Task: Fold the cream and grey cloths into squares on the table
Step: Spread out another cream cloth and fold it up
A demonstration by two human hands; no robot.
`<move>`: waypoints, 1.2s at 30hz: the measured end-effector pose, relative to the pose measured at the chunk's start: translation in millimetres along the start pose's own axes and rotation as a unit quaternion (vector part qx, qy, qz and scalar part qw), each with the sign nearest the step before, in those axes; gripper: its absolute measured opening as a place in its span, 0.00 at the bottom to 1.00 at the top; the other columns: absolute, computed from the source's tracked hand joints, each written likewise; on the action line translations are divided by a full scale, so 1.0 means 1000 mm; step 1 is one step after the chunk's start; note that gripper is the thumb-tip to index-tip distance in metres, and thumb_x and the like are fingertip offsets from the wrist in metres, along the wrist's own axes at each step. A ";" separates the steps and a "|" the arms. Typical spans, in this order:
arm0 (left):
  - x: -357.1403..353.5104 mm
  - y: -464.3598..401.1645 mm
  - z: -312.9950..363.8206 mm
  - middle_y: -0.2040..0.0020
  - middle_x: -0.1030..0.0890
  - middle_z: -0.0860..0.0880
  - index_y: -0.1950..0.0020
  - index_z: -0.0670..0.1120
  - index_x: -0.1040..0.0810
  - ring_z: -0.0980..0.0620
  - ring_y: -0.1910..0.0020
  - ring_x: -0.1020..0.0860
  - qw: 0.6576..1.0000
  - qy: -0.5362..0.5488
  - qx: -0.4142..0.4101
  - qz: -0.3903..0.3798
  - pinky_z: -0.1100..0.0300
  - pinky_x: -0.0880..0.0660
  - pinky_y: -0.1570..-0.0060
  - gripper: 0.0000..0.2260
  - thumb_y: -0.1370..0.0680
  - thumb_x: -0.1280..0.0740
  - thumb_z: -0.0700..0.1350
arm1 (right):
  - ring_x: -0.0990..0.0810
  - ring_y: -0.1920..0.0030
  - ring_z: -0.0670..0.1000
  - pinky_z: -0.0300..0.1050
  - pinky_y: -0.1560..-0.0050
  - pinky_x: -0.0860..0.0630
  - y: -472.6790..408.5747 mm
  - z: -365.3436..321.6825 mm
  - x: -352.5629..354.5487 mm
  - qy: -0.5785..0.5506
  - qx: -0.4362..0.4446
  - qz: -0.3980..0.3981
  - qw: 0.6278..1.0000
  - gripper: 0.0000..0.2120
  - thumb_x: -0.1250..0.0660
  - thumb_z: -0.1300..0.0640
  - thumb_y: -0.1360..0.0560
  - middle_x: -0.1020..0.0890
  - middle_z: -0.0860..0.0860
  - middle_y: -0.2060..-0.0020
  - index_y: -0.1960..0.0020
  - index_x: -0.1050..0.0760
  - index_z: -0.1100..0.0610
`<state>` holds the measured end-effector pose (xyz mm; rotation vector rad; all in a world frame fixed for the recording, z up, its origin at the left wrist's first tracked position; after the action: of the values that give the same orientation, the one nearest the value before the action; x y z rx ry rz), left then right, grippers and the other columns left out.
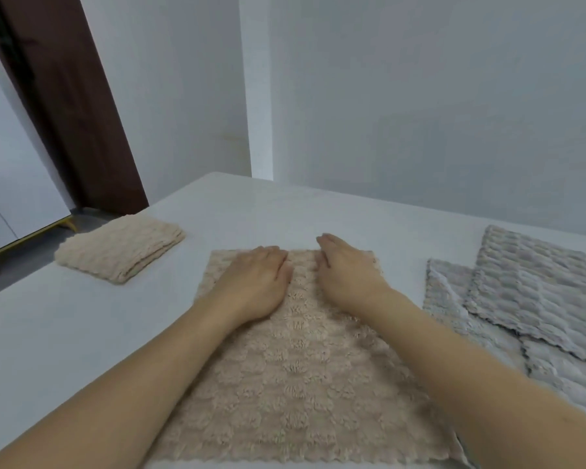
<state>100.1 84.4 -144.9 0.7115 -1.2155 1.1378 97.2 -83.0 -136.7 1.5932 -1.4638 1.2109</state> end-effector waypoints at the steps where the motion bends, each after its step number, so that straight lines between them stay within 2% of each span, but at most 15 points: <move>1: -0.006 0.003 -0.001 0.21 0.41 0.53 0.21 0.50 0.42 0.49 0.22 0.45 0.999 -0.019 0.021 -0.032 0.50 0.49 0.24 0.24 0.16 0.55 0.55 | 0.46 0.23 0.52 0.51 0.24 0.50 0.001 -0.001 -0.009 0.004 -0.020 -0.031 0.999 0.25 0.55 0.51 0.17 0.43 0.52 0.23 0.22 0.46 0.58; 3: -0.012 0.002 -0.006 0.19 0.52 0.54 0.19 0.52 0.52 0.52 0.21 0.54 0.995 -0.046 0.053 -0.068 0.48 0.56 0.23 0.25 0.17 0.58 0.57 | 0.54 0.22 0.52 0.53 0.23 0.57 0.003 -0.001 -0.022 0.050 -0.053 -0.064 0.995 0.27 0.59 0.48 0.17 0.51 0.51 0.21 0.21 0.52 0.56; 4: -0.012 0.002 -0.007 0.19 0.54 0.54 0.19 0.53 0.53 0.53 0.21 0.55 0.995 -0.050 0.056 -0.072 0.49 0.57 0.23 0.26 0.17 0.59 0.57 | 0.57 0.22 0.51 0.53 0.23 0.59 0.004 -0.001 -0.024 0.068 -0.058 -0.067 0.994 0.27 0.60 0.47 0.17 0.53 0.50 0.21 0.21 0.55 0.55; 11: -0.006 0.012 -0.022 0.19 0.56 0.54 0.19 0.51 0.55 0.54 0.21 0.57 0.994 -0.049 0.056 -0.076 0.51 0.59 0.23 0.26 0.17 0.59 0.58 | 0.60 0.22 0.50 0.53 0.24 0.60 0.014 0.023 -0.009 0.101 -0.080 -0.086 0.988 0.28 0.62 0.45 0.18 0.59 0.48 0.22 0.21 0.60 0.51; 16: 0.016 0.032 -0.059 0.19 0.56 0.50 0.19 0.48 0.56 0.50 0.21 0.58 0.981 -0.095 0.142 -0.090 0.47 0.61 0.23 0.28 0.17 0.60 0.58 | 0.60 0.22 0.54 0.57 0.24 0.59 0.032 0.048 0.018 0.163 -0.167 -0.097 0.968 0.28 0.62 0.46 0.18 0.60 0.51 0.22 0.21 0.61 0.55; 18: 0.024 0.036 -0.040 0.19 0.57 0.48 0.19 0.45 0.54 0.48 0.21 0.60 0.981 -0.127 0.132 -0.067 0.46 0.63 0.24 0.28 0.17 0.60 0.57 | 0.61 0.22 0.55 0.57 0.24 0.60 0.034 0.025 0.025 0.179 -0.134 -0.063 0.973 0.28 0.60 0.48 0.17 0.62 0.53 0.22 0.21 0.61 0.57; 20: 0.024 0.046 -0.006 0.19 0.57 0.48 0.19 0.45 0.54 0.48 0.21 0.60 0.992 -0.093 0.081 -0.038 0.46 0.62 0.24 0.28 0.17 0.60 0.56 | 0.61 0.22 0.54 0.56 0.23 0.58 0.040 -0.011 0.024 0.134 -0.068 -0.026 0.988 0.28 0.58 0.49 0.17 0.62 0.52 0.22 0.21 0.61 0.57; 22: 0.010 0.066 0.017 0.19 0.57 0.49 0.19 0.47 0.56 0.49 0.21 0.59 0.996 -0.061 0.039 -0.050 0.47 0.61 0.23 0.27 0.16 0.59 0.56 | 0.61 0.22 0.53 0.54 0.23 0.58 0.056 -0.034 0.008 0.083 -0.032 -0.038 0.995 0.28 0.58 0.49 0.17 0.62 0.51 0.22 0.21 0.61 0.56; 26: -0.001 0.090 0.003 0.19 0.58 0.53 0.19 0.51 0.57 0.54 0.21 0.60 0.994 -0.050 0.071 -0.070 0.51 0.61 0.23 0.27 0.17 0.59 0.57 | 0.61 0.22 0.51 0.52 0.24 0.61 0.090 -0.010 -0.011 0.089 -0.078 -0.086 0.989 0.29 0.61 0.46 0.18 0.59 0.50 0.22 0.21 0.60 0.55; 31: 0.020 0.098 -0.010 0.19 0.57 0.48 0.19 0.45 0.57 0.49 0.21 0.59 0.980 -0.107 0.146 -0.082 0.46 0.62 0.24 0.28 0.17 0.60 0.56 | 0.60 0.22 0.54 0.55 0.23 0.60 0.109 0.005 0.017 0.141 -0.166 -0.079 0.973 0.29 0.62 0.46 0.18 0.59 0.54 0.22 0.21 0.61 0.59; 33: 0.024 0.109 0.015 0.19 0.56 0.46 0.19 0.43 0.56 0.47 0.21 0.58 0.985 -0.098 0.131 -0.054 0.46 0.61 0.24 0.28 0.17 0.60 0.56 | 0.62 0.22 0.53 0.53 0.24 0.62 0.123 -0.017 0.016 0.122 -0.116 -0.051 0.984 0.29 0.61 0.47 0.18 0.61 0.53 0.22 0.21 0.62 0.58; 36: 0.008 0.143 0.052 0.19 0.57 0.49 0.19 0.46 0.56 0.49 0.21 0.59 0.994 -0.061 0.073 -0.055 0.47 0.61 0.23 0.28 0.17 0.60 0.57 | 0.62 0.22 0.50 0.50 0.24 0.62 0.153 -0.040 0.001 0.082 -0.047 -0.065 0.993 0.28 0.61 0.46 0.18 0.60 0.51 0.22 0.21 0.61 0.56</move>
<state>-52.4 85.9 -144.1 0.9585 -1.1883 1.1129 -60.1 -72.0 -139.2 1.4666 -1.2743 1.1508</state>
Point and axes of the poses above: each hand's wrist, its own y-axis away from the middle knuckle, its own x-axis out of the back of the hand, z = x × y, the point moved 1 cm from there along -y, towards the middle knuckle
